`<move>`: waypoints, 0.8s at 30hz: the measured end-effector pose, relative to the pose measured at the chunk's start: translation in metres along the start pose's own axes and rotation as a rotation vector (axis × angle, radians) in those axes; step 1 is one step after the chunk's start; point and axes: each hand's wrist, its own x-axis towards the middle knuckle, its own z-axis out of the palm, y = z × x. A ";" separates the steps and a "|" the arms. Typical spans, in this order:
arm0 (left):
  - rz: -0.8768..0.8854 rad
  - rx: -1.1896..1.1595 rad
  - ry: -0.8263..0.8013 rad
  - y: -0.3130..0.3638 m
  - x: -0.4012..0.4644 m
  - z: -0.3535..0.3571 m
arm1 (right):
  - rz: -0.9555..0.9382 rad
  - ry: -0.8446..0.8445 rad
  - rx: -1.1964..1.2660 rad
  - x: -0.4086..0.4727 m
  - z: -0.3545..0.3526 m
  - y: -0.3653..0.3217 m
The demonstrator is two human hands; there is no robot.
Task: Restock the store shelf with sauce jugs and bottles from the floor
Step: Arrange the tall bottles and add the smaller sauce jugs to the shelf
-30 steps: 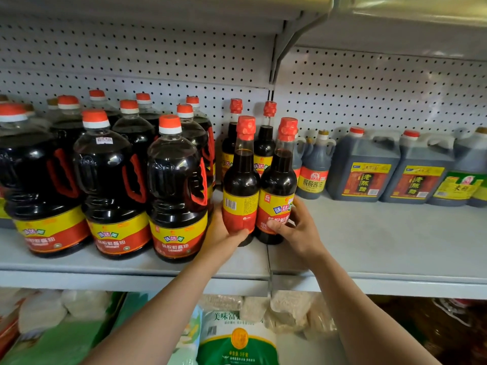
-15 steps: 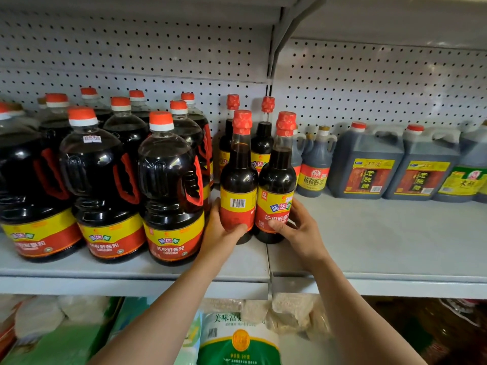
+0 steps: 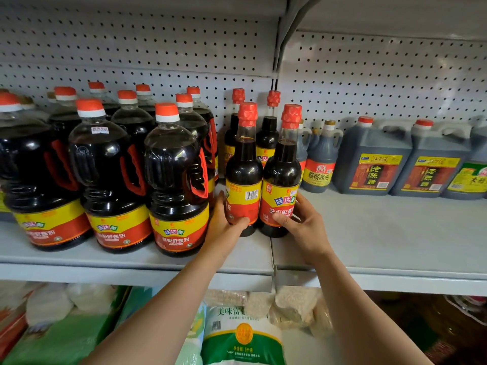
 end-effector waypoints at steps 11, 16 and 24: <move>0.053 0.090 0.139 0.000 0.000 0.010 | 0.017 0.008 -0.018 0.000 -0.001 0.002; 0.017 0.092 0.084 -0.001 -0.002 0.004 | 0.039 -0.010 -0.037 0.000 -0.002 0.001; 0.033 0.094 0.217 -0.002 0.002 0.014 | 0.063 0.008 -0.099 0.000 -0.002 0.003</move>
